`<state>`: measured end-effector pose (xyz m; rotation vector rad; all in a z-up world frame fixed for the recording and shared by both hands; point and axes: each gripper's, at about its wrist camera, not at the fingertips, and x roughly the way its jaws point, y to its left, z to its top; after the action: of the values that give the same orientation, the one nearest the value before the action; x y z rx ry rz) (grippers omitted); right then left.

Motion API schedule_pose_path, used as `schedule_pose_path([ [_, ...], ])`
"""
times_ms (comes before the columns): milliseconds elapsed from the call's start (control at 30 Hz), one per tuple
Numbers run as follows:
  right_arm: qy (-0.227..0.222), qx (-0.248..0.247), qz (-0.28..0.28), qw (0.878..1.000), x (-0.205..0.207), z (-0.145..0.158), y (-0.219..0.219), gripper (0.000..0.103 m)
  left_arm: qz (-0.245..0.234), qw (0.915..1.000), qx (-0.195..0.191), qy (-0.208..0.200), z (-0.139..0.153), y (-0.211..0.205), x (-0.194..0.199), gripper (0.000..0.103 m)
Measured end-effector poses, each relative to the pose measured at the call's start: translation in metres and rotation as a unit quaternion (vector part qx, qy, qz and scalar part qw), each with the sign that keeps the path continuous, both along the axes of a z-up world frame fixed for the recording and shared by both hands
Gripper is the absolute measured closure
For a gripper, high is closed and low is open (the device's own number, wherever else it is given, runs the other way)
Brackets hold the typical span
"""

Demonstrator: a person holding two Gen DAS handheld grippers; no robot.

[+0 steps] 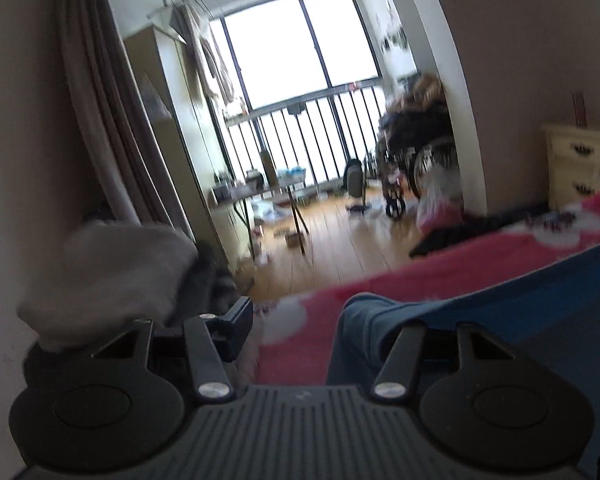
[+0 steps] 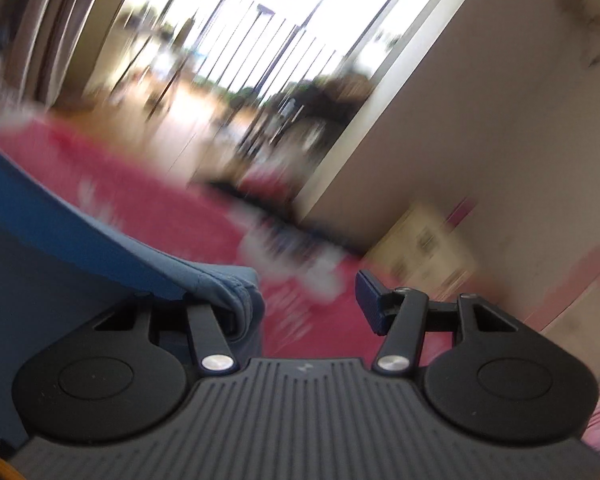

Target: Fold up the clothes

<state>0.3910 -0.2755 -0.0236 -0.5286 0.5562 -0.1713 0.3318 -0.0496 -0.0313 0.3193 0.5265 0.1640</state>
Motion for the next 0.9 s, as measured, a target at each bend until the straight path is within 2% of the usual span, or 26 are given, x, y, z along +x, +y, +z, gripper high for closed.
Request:
schedule_pose_path([
  [67,0.087,0.038,-0.007,0.995,0.019,-0.048,0.002,0.047,-0.006,0.9962,0.012,0.086,-0.051,-0.008,0.012,0.041],
  [100,0.13,0.05,-0.004,0.99,0.024,-0.071,0.004,0.047,-0.009,0.9932,0.015,0.115,-0.07,-0.01,0.011,0.04],
  [133,0.161,0.043,0.0,0.986,0.023,-0.092,0.009,0.046,-0.013,0.9895,0.019,0.143,-0.09,-0.011,0.01,0.04],
  [167,0.192,0.034,0.004,0.981,0.021,-0.113,0.014,0.043,-0.015,0.9888,0.028,0.146,-0.096,-0.014,0.009,0.04],
  [200,0.202,0.012,0.015,0.979,0.017,-0.127,0.02,0.042,-0.018,0.9884,0.038,0.146,-0.102,-0.016,0.008,0.039],
  [233,0.187,-0.013,0.032,0.982,0.009,-0.131,0.026,0.039,-0.02,0.988,0.047,0.146,-0.108,-0.018,0.008,0.037],
  [267,0.179,-0.039,0.041,0.982,0.004,-0.132,0.028,0.029,-0.021,0.9882,0.055,0.141,-0.105,-0.019,0.009,0.033],
  [300,0.177,-0.06,0.046,0.981,0.001,-0.131,0.032,0.021,-0.025,0.9885,0.05,0.141,-0.101,-0.018,0.007,0.032],
  [433,0.17,-0.072,0.087,0.979,-0.026,-0.107,0.037,0.011,-0.043,0.9888,0.012,0.142,-0.083,-0.009,-0.004,0.028],
  [500,0.166,-0.029,0.083,0.982,-0.029,-0.094,0.029,0.003,-0.059,0.9886,0.002,0.138,-0.071,-0.005,-0.011,0.027],
  [567,0.161,0.016,0.077,0.984,-0.032,-0.08,0.02,0.001,-0.084,0.9867,-0.013,0.139,-0.06,-0.001,-0.018,0.024],
  [667,0.153,0.084,0.068,0.982,-0.037,-0.059,0.007,0.001,-0.118,0.9815,-0.052,0.141,-0.025,-0.003,-0.015,0.024],
  [767,0.144,0.152,0.059,0.976,-0.041,-0.039,-0.007,0.001,-0.104,0.9736,-0.132,0.154,-0.007,0.004,-0.003,0.024],
  [833,0.138,0.196,0.052,0.969,-0.045,-0.025,-0.015,0.001,-0.065,0.96,-0.216,0.165,0.0,0.019,0.007,0.024],
  [867,0.139,0.252,0.019,0.958,-0.037,-0.025,-0.028,0.001,-0.046,0.9507,-0.255,0.17,0.003,0.027,0.01,0.024],
  [900,0.14,0.31,-0.018,0.94,-0.029,-0.025,-0.041,0.001,-0.024,0.9435,-0.281,0.173,0.001,0.034,0.017,0.024],
])
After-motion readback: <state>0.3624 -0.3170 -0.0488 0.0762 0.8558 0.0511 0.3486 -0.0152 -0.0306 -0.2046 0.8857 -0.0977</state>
